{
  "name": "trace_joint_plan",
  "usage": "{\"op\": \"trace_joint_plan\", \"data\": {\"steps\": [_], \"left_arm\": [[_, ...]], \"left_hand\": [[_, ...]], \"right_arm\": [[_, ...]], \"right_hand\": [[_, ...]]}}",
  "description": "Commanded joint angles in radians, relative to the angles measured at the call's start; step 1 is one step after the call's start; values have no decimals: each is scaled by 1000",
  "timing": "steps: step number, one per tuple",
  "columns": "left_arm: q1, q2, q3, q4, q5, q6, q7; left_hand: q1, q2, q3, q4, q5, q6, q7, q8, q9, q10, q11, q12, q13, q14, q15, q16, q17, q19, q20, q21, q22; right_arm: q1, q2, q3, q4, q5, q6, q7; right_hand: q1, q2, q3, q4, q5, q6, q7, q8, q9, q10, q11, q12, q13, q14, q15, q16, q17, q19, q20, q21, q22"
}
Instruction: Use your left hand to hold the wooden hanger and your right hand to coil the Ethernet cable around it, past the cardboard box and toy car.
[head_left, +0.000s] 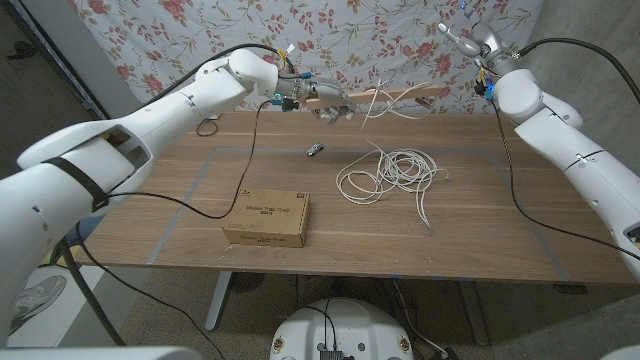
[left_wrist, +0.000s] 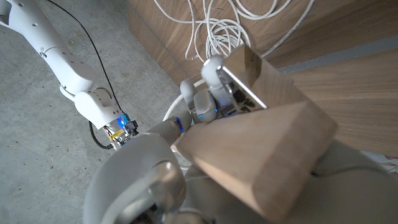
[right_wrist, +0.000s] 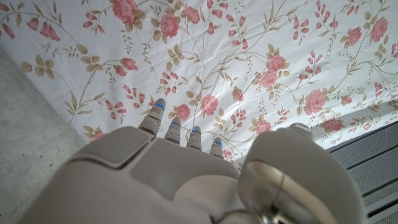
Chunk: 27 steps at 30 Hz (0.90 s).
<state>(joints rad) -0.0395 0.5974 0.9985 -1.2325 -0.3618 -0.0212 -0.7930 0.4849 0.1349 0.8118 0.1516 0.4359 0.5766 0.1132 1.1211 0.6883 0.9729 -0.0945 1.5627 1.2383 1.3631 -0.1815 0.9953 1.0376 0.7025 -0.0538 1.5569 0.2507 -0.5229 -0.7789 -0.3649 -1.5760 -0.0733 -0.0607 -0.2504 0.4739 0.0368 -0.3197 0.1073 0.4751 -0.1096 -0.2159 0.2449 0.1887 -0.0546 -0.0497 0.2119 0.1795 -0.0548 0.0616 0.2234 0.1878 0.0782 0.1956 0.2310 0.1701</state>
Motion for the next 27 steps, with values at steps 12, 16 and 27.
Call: {"op": "trace_joint_plan", "data": {"steps": [12,16,27], "left_arm": [[82,146,-34,-238,-207,318,-14],[127,185,-60,-302,-290,382,22],[252,328,-154,-540,-572,632,286]], "left_hand": [[14,29,24,-2,-12,7,38,10,10,26,-6,10,1,22,-14,-2,-21,65,-18,11,0],[21,42,31,-3,-16,9,50,15,17,41,-8,11,1,33,-21,0,-27,98,-34,11,-5],[46,53,48,-11,-33,7,65,20,28,66,-10,8,1,51,-25,11,-48,145,-51,11,-7]], "right_arm": [[-37,90,0,-25,-138,11,-207],[-38,93,-4,-31,-153,7,-208],[-34,106,-11,-33,-166,24,-198]], "right_hand": [[-10,14,6,7,-15,60,-4,9,3,58,19,16,7,43,-17,18,12,28,-9,-3,3],[-13,16,6,9,-17,65,-4,8,2,65,19,17,8,49,-18,20,13,31,-10,-4,3],[-16,17,5,11,-20,72,-5,6,1,76,21,19,9,58,-20,23,16,34,-11,-6,3]]}}
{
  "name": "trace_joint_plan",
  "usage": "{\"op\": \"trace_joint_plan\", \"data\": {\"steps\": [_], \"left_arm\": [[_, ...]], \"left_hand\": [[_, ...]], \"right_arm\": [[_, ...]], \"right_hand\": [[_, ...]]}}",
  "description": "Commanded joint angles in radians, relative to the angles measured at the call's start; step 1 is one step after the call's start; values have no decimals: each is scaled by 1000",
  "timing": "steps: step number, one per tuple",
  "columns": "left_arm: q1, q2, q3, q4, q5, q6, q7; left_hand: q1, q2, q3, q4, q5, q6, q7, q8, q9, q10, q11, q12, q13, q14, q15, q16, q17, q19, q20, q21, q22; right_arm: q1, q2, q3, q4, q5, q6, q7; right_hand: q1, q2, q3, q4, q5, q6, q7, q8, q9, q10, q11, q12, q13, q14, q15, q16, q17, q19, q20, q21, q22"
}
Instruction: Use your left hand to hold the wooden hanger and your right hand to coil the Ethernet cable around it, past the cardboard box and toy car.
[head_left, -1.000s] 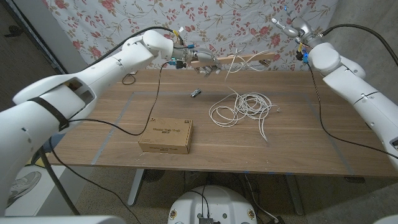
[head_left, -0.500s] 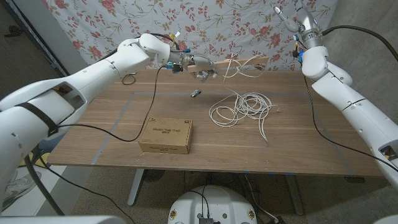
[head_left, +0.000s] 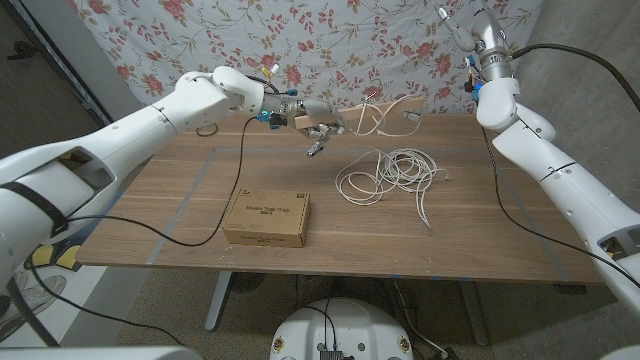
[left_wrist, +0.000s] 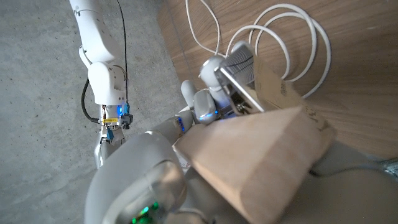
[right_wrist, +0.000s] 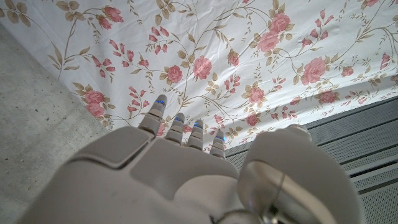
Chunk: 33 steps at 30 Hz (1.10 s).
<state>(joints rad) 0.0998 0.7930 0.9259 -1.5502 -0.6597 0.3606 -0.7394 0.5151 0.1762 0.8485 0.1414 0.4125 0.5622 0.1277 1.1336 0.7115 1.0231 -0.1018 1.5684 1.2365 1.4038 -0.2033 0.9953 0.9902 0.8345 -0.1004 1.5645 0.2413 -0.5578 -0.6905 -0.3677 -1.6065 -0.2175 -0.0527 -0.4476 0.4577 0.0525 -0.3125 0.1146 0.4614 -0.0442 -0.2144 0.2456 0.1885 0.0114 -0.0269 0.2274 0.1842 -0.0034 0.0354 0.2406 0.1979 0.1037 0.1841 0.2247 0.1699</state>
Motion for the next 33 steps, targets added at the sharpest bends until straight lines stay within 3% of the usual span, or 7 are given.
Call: {"op": "trace_joint_plan", "data": {"steps": [1,6,12,21,33], "left_arm": [[124,155,-91,-254,-310,294,281],[167,195,-130,-305,-470,403,469],[209,241,-143,-331,-613,433,648],[222,267,-94,-282,-763,392,775],[171,259,7,-212,-921,382,913]], "left_hand": [[19,12,13,-1,-12,17,51,9,10,22,-1,3,3,9,-4,11,-5,16,-7,2,2],[31,12,20,-4,-22,14,56,5,9,21,-4,2,3,4,-5,12,-20,26,-13,-1,-3],[45,14,28,-10,-33,8,61,3,12,23,-3,1,3,10,-6,15,-36,38,-17,-4,-12],[59,13,34,-11,-50,6,62,1,16,23,-7,1,3,9,-6,25,-49,37,-19,-1,-7],[75,13,42,-9,-74,-1,60,-8,17,17,-8,-1,3,-2,-6,29,-77,40,-17,-6,-15]], "right_arm": [[3,20,-11,2,-21,23,1],[12,29,-17,20,-17,43,13],[22,34,-23,39,-15,63,26],[40,38,-35,64,-18,72,48],[67,46,-46,123,-17,98,58]], "right_hand": [[0,1,-2,4,-6,7,-6,5,1,10,-1,3,4,7,6,6,6,9,1,0,4],[-1,1,-2,4,-7,10,-6,3,1,13,-1,3,5,12,4,7,7,10,1,-2,4],[-2,1,-3,5,-9,12,-6,2,0,19,-2,3,6,18,3,9,8,13,1,-2,4],[-5,1,-4,6,-11,19,-6,-1,0,36,3,7,7,30,2,13,11,19,2,-4,4],[-9,2,-4,8,-14,29,-6,-3,-1,48,2,8,9,46,2,19,14,22,4,-7,5]]}}
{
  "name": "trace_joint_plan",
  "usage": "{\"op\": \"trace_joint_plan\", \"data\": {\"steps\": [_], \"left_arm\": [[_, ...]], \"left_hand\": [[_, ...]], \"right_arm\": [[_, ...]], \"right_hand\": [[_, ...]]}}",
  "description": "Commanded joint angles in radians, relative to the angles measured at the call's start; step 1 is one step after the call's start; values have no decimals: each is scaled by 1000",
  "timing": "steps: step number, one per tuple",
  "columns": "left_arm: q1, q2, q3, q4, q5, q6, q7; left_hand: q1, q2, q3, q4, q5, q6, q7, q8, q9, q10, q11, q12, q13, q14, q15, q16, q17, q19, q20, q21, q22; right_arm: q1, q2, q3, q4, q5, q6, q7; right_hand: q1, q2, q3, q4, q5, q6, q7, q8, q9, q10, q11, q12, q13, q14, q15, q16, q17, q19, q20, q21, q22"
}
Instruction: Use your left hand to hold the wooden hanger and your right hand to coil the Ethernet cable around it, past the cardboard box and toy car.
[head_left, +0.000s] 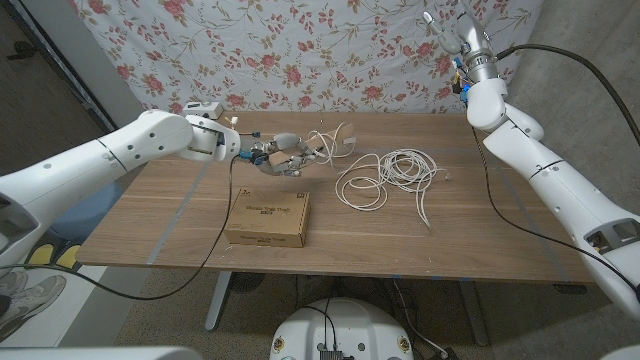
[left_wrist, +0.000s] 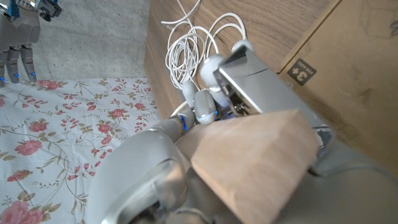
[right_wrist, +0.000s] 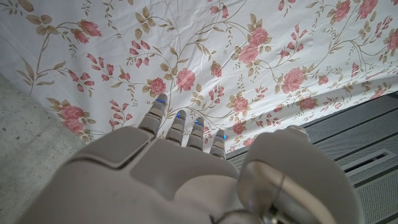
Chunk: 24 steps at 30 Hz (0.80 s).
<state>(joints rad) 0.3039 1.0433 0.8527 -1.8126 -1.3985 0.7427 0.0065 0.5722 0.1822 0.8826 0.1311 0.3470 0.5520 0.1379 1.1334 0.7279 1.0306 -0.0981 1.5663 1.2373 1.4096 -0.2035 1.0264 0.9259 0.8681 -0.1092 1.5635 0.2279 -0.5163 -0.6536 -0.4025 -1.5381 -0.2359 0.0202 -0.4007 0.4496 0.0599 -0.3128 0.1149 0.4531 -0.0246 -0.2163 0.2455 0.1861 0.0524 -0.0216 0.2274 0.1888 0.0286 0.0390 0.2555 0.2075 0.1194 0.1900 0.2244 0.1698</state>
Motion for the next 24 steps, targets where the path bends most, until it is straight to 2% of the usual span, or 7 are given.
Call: {"op": "trace_joint_plan", "data": {"steps": [1,7,12,14,18,22,24], "left_arm": [[-43,9,90,55,-191,7,178],[-85,18,136,56,-242,-5,246],[-109,30,169,45,-276,-41,295],[-121,34,184,44,-278,-52,300],[-141,41,214,38,-278,-79,296],[-166,45,246,30,-240,-100,275],[-180,48,262,25,-212,-106,261]], "left_hand": [[18,7,8,2,-9,7,51,-10,-1,5,-12,0,2,-7,-6,-3,-16,7,-7,-4,-1],[33,10,11,-5,-37,-15,51,-42,-31,-50,-13,-12,-2,-18,-3,-90,-156,-17,5,-18,-33],[36,-11,-9,-17,-131,-68,36,-126,-127,-107,40,-294,-334,-36,-8,-208,-353,-87,43,-40,-48],[22,-22,-31,-27,-151,-76,36,-145,-159,-154,50,-394,-460,-104,31,-281,-393,-108,64,-54,-52],[26,-79,-74,-112,-163,-164,51,-188,-214,-234,87,-523,-619,-278,98,-441,-488,-234,140,-136,-60],[16,-122,-149,-191,-161,-352,62,-346,-327,-483,178,-706,-784,-574,203,-629,-565,-406,258,-296,-58],[10,-132,-206,-226,-160,-469,58,-480,-409,-641,226,-804,-855,-802,293,-719,-586,-562,312,-399,-54]], "right_arm": [[29,10,-13,59,1,27,11],[47,19,-22,97,3,47,9],[59,24,-28,122,6,60,12],[61,25,-29,127,7,64,10],[61,25,-29,129,10,62,10],[56,21,-25,124,13,63,8],[54,19,-24,119,13,60,8]], "right_hand": [[-1,-5,-4,8,-5,10,-4,-3,2,7,-3,8,4,15,-1,5,4,7,-2,-6,5],[-2,-5,-4,8,-7,14,-4,-4,2,10,-2,8,5,19,-3,6,6,12,-2,-6,5],[-2,-4,-4,8,-7,17,-4,-5,1,13,-3,7,5,23,-3,7,7,12,-2,-7,5],[-3,-4,-4,8,-8,18,-4,-6,1,14,-3,7,6,24,-4,7,7,13,-3,-8,5],[-3,-4,-4,9,-8,20,-4,-7,1,14,-2,7,6,27,-6,8,8,14,-3,-8,5],[-4,-4,-4,9,-9,21,-4,-8,1,15,-2,6,6,31,-9,10,9,14,-3,-9,5],[-4,-4,-4,9,-9,22,-4,-8,1,17,-3,6,7,33,-9,11,9,15,-2,-9,5]]}}
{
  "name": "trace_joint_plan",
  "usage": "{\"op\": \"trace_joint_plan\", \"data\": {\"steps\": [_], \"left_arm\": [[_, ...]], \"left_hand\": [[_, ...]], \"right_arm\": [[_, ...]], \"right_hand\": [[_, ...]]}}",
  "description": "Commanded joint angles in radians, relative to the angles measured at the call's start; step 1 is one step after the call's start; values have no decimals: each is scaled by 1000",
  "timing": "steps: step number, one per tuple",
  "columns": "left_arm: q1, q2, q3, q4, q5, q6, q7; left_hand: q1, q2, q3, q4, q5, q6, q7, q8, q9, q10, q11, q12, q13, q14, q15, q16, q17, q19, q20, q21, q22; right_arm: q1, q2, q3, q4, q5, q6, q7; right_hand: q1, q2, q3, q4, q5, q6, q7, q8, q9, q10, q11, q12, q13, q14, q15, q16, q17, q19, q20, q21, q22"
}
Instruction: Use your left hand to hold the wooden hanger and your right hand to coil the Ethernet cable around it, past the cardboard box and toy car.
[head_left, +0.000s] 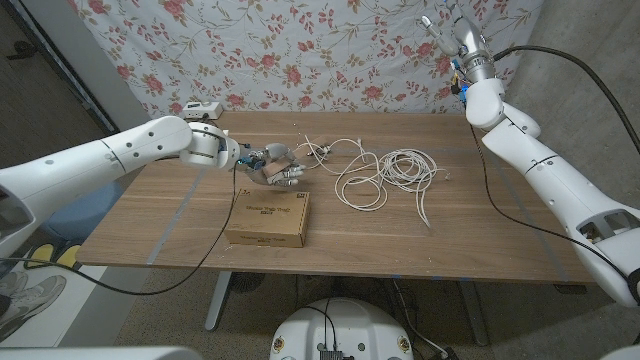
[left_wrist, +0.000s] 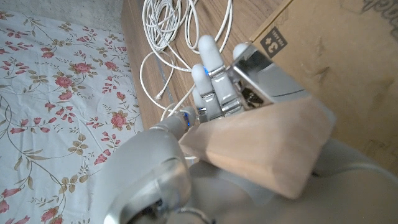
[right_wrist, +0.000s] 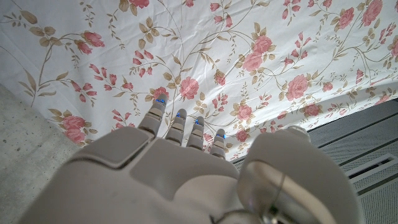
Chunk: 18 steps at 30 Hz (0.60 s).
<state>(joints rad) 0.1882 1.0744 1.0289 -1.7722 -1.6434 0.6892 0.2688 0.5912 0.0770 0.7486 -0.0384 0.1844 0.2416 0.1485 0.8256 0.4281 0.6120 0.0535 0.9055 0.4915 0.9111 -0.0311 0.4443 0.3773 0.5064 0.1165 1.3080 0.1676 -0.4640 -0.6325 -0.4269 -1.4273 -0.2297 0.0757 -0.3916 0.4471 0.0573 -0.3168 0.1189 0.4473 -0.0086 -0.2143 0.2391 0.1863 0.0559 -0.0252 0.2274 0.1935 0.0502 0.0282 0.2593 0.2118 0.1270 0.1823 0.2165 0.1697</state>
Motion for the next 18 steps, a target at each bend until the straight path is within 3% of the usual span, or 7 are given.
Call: {"op": "trace_joint_plan", "data": {"steps": [1,2,3,5,7,13,18], "left_arm": [[-68,19,92,-18,44,-61,-12],[-72,22,98,-22,54,-69,-16],[-77,25,105,-28,70,-73,-19],[-89,30,119,-39,100,-82,-30],[-98,38,131,-54,126,-91,-28],[-119,66,163,-101,181,-130,-17],[-137,85,191,-126,225,-159,-29]], "left_hand": [[-7,-41,-95,-72,3,-193,41,-212,-132,-278,84,-175,-127,-373,139,-161,-44,-256,91,-179,6],[-1,-42,-112,-81,5,-206,44,-240,-151,-329,83,-202,-141,-431,155,-180,-49,-305,96,-210,7],[-1,-54,-148,-89,7,-242,36,-289,-181,-393,100,-241,-162,-517,179,-205,-59,-372,98,-256,8],[-3,-63,-196,-92,10,-277,33,-345,-214,-485,126,-300,-186,-644,211,-234,-75,-466,97,-322,9],[-5,-53,-250,-86,15,-340,30,-418,-235,-602,158,-381,-205,-797,245,-249,-100,-576,97,-404,12],[-31,-53,-390,-70,39,-499,-14,-586,-237,-824,165,-564,-232,-1097,249,-249,-156,-813,96,-591,24],[-43,-56,-445,-61,54,-612,-54,-638,-237,-946,164,-635,-237,-1226,249,-255,-162,-902,95,-658,29]], "right_arm": [[0,-3,1,5,7,2,-2],[-1,-4,2,3,8,2,-1],[-2,-4,2,2,10,3,-1],[-6,-7,4,-3,9,0,-1],[-9,-8,5,-8,10,-3,-1],[-16,-12,10,-21,14,-7,-1],[-21,-14,13,-30,12,-11,-3]], "right_hand": [[-2,-2,0,5,-4,6,-6,-2,1,15,2,6,2,14,3,8,5,8,6,-2,5],[-2,-2,0,5,-4,7,-6,-2,1,15,2,6,2,15,2,8,6,8,5,-2,5],[-2,-2,0,5,-4,7,-6,-3,1,15,1,6,2,15,2,8,6,8,5,-2,5],[-3,-2,0,6,-5,8,-6,-4,1,16,2,6,2,20,2,10,7,9,6,-2,6],[-4,-1,-1,6,-5,9,-6,-4,1,18,2,6,3,21,2,10,7,10,5,-3,6],[-6,-1,-1,7,-6,10,-6,-5,1,18,2,5,3,23,0,11,8,10,7,-3,6],[-7,-1,-1,7,-6,11,-6,-6,1,21,2,6,3,25,-1,12,9,11,7,-4,6]]}}
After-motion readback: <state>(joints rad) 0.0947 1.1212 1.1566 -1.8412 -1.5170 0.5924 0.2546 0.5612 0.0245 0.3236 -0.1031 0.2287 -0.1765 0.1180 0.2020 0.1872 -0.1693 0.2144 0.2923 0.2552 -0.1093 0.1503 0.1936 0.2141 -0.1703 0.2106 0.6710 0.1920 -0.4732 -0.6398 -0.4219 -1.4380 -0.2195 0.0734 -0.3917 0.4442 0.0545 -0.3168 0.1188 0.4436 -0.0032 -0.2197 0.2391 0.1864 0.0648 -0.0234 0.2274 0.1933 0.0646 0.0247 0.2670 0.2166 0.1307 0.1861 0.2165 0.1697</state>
